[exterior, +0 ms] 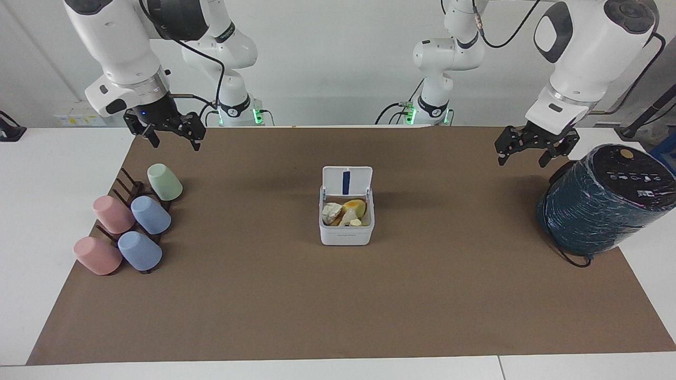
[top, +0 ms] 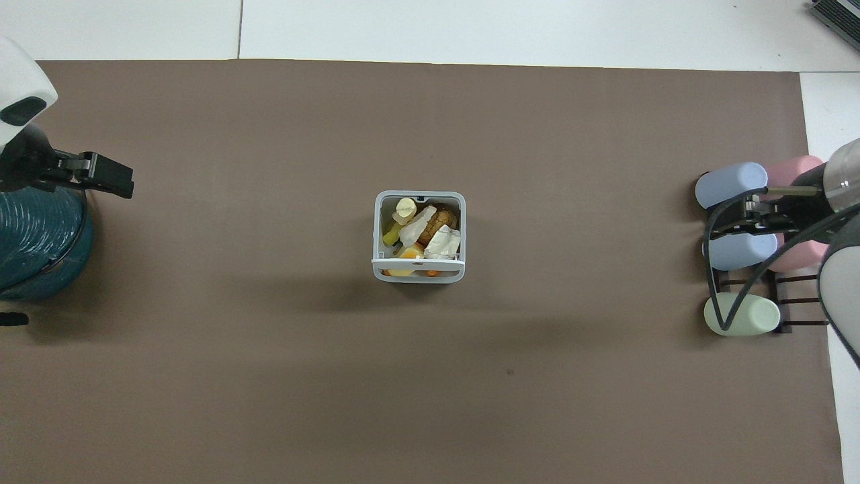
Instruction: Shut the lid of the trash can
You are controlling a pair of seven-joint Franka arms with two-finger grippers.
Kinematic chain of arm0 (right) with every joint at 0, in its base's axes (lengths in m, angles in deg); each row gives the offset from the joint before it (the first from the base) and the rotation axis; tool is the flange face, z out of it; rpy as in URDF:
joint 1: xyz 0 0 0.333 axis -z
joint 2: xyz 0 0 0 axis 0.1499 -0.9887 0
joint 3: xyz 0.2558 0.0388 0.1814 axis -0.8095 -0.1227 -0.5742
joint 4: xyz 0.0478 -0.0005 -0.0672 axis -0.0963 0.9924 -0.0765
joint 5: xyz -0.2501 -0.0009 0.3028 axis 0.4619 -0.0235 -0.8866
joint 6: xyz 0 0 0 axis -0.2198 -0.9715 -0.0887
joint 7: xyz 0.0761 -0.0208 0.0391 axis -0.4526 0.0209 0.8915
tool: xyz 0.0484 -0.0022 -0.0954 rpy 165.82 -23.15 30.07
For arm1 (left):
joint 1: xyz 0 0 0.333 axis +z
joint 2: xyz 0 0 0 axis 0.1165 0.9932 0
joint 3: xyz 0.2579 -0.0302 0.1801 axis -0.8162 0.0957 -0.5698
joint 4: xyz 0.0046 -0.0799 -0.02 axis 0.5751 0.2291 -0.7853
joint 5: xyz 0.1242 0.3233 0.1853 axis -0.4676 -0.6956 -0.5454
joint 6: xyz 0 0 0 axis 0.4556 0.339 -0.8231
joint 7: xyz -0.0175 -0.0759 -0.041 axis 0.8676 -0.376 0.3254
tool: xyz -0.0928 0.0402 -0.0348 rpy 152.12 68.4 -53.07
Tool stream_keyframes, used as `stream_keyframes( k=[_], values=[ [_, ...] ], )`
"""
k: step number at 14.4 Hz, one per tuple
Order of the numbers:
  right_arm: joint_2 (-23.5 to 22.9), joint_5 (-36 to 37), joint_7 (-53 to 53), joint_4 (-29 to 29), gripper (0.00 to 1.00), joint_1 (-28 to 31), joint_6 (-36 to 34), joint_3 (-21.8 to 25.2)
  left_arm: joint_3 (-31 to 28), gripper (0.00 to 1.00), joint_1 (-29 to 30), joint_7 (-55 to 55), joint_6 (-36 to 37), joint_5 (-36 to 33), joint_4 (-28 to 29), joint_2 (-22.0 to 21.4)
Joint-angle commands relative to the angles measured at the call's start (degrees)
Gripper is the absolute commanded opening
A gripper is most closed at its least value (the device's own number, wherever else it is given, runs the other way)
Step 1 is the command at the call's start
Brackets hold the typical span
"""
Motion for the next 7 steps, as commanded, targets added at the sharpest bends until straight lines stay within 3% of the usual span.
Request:
stream_keyframes(
  k=[1,7],
  values=[
    [1.3,-0.9,1.5,1.4,1.00,0.5,0.4,-0.1,-0.3,1.00,0.2,5.7,-1.5,-1.4,2.7,-2.0],
    [1.3,-0.9,1.4,1.4,1.00,0.5,0.4,-0.1,-0.3,1.00,-0.3,6.7,-1.5,-1.2,5.0,-3.2]
  ],
)
